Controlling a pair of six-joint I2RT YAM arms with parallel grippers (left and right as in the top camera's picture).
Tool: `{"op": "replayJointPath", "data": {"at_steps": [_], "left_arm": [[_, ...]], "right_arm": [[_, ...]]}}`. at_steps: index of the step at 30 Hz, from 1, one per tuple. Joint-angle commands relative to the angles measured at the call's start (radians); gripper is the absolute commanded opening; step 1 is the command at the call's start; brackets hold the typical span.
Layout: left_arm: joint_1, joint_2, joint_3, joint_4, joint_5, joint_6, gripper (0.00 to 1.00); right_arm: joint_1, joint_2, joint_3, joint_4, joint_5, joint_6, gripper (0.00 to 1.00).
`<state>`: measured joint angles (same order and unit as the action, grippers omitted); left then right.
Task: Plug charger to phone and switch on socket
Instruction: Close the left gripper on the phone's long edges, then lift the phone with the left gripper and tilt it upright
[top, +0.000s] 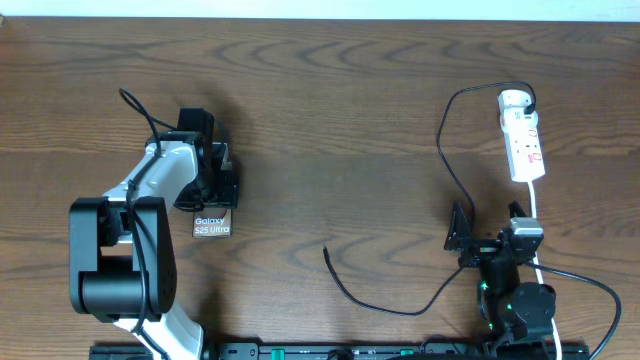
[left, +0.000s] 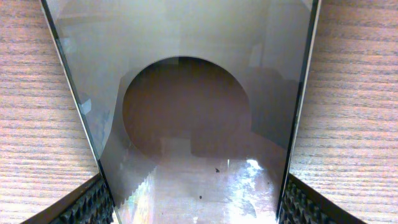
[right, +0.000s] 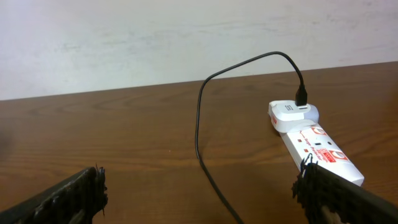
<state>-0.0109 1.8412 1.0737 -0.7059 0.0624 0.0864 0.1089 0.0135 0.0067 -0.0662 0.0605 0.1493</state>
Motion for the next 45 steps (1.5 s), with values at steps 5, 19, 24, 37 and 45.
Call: {"op": "replayJointPath", "data": {"at_steps": [5, 19, 24, 37, 45], "left_arm": [[0.001, 0.035, -0.043, 0.008, 0.008, 0.010, 0.08], [0.001, 0.035, -0.043, 0.009, 0.008, 0.010, 0.07], [0.001, 0.028, -0.040, 0.008, 0.009, 0.006, 0.07], [0.001, -0.137, 0.071, 0.002, 0.172, 0.006, 0.07], [0.005, -0.364, 0.081, 0.034, 0.414, -0.344, 0.07]], "right_arm": [[-0.005, -0.004, -0.001, -0.004, 0.005, 0.007, 0.99], [-0.005, -0.004, -0.001, -0.005, 0.004, 0.007, 0.99], [-0.005, -0.004, -0.001, -0.004, 0.005, 0.007, 0.99], [-0.005, -0.004, -0.001, -0.004, 0.005, 0.007, 0.99], [-0.005, -0.004, -0.001, -0.004, 0.005, 0.007, 0.99]]}}
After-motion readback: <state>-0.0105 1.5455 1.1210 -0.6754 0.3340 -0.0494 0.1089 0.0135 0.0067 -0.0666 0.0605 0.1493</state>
